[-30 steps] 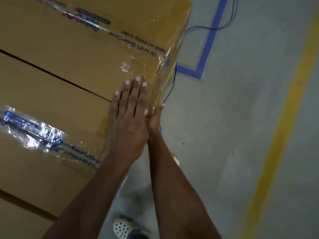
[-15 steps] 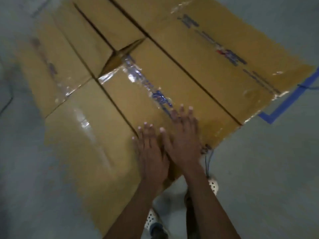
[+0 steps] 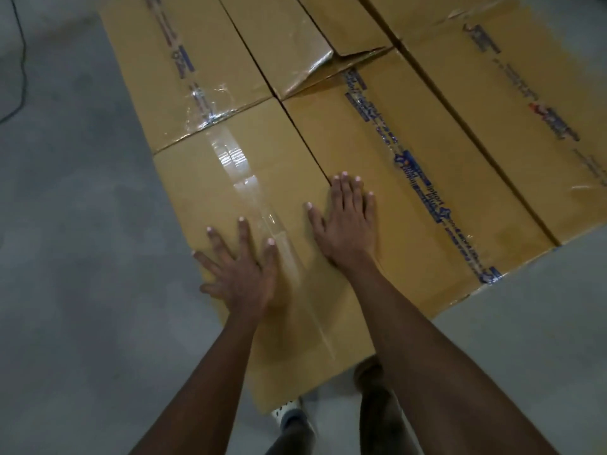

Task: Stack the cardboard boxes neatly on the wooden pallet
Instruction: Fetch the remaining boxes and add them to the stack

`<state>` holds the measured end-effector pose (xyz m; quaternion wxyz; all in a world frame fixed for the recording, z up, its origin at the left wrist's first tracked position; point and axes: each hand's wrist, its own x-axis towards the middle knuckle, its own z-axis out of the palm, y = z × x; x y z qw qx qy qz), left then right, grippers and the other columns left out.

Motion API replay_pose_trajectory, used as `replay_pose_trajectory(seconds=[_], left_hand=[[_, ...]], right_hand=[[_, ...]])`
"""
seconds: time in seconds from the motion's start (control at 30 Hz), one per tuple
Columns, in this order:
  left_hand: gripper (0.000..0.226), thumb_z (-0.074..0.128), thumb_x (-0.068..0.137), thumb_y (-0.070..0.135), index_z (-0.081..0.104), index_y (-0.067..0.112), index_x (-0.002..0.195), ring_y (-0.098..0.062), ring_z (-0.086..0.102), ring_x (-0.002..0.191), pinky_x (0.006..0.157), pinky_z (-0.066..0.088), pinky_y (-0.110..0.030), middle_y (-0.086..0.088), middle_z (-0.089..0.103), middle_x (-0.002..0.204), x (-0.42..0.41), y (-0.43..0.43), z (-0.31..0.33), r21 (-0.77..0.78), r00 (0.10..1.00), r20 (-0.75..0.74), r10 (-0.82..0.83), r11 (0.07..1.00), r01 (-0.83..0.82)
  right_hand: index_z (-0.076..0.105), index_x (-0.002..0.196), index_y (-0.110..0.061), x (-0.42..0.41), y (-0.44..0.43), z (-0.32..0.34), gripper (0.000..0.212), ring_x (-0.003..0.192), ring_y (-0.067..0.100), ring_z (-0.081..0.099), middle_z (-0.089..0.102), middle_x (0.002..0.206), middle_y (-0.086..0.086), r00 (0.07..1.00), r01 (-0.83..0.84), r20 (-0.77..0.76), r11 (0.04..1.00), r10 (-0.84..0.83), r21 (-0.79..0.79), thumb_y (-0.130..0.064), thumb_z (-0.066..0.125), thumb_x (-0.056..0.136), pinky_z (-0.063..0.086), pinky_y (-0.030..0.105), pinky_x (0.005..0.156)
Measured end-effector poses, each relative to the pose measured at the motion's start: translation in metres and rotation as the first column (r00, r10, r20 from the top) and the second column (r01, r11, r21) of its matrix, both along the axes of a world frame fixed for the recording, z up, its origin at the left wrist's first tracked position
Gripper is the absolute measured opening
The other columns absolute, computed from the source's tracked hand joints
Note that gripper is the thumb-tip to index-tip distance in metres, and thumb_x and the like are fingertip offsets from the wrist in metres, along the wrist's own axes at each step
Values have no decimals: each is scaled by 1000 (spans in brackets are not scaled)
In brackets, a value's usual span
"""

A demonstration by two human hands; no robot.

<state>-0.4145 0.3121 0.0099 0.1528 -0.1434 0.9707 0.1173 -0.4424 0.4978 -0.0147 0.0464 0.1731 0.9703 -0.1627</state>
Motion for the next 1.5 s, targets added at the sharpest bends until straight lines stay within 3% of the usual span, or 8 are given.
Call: replay_pose_trajectory(seconds=[0.3, 0.63, 0.73, 0.87, 1.0, 1.17, 1.3, 1.5], left_hand=[[81, 28, 87, 89, 0, 57, 156, -39, -19, 154, 104, 6, -83, 1, -22, 169, 5, -3, 0, 95, 990, 30, -135, 987, 132], [82, 38, 85, 86, 19, 52, 157, -41, -3, 156, 101, 20, -80, -4, -7, 172, 4, -2, -6, -15, 992, 4, -123, 992, 123], [79, 41, 84, 84, 31, 50, 154, -36, 8, 155, 105, 18, -79, -4, 6, 172, -42, -16, 1, 13, 993, -39, -114, 993, 114], [79, 34, 88, 80, 23, 46, 157, -33, 7, 156, 111, 10, -77, -3, 9, 171, -174, -35, 11, -3, 972, -163, -170, 985, 172], [77, 30, 94, 75, 18, 39, 161, -31, 1, 158, 114, 5, -75, -1, 7, 172, -280, -28, 4, -60, 842, -278, -463, 883, 466], [72, 18, 103, 56, 8, 20, 164, -26, -2, 159, 119, 2, -70, -2, 2, 172, -350, -3, -28, -44, 645, -234, -728, 671, 741], [71, 21, 104, 53, 12, 16, 164, -25, 1, 159, 123, 2, -63, -1, 6, 172, -352, -2, -40, -48, 626, -245, -740, 655, 754], [75, 23, 101, 56, 11, 17, 164, -26, 0, 159, 125, 8, -55, -2, 4, 172, -350, 1, -30, -17, 637, -234, -735, 658, 753]], right_hand=[[8, 163, -15, -69, -28, 15, 83, 157, 28, -5, 2, 171, 6, 997, 64, 47, 998, -64, -2, -66, 22, 99, -4, 60, 122], [1, 164, -21, -99, -36, -2, 85, 157, 31, -3, 2, 172, 2, 999, -9, 32, 992, 5, 128, -73, 14, 98, 3, 64, 120], [5, 164, -23, -104, -38, 6, 86, 157, 30, -4, 3, 172, 1, 997, 25, 72, 995, -32, 96, -76, 16, 97, 5, 66, 119], [18, 161, -30, -164, -47, 18, 87, 157, 33, 3, 4, 171, 4, 989, 147, 5, 987, -148, 61, -81, 26, 90, 13, 77, 110], [15, 162, -37, -256, -46, 28, 83, 158, 28, 0, 2, 172, 0, 993, 34, -118, 984, -13, 177, -79, 28, 91, 7, 75, 113], [6, 164, -22, -304, -37, -7, 81, 156, 28, -13, -5, 171, 6, 975, 221, -44, 972, -218, 76, -67, 21, 98, 0, 67, 119], [15, 161, -5, -303, -34, -15, 74, 157, 30, -5, 5, 170, 13, 962, 236, -138, 972, -236, -19, -45, 29, 101, 1, 49, 126], [18, 160, -2, -307, -30, -16, 72, 157, 32, -6, 7, 170, 15, 960, 220, -150, 967, -238, -126, -32, 35, 96, -5, 46, 127]])
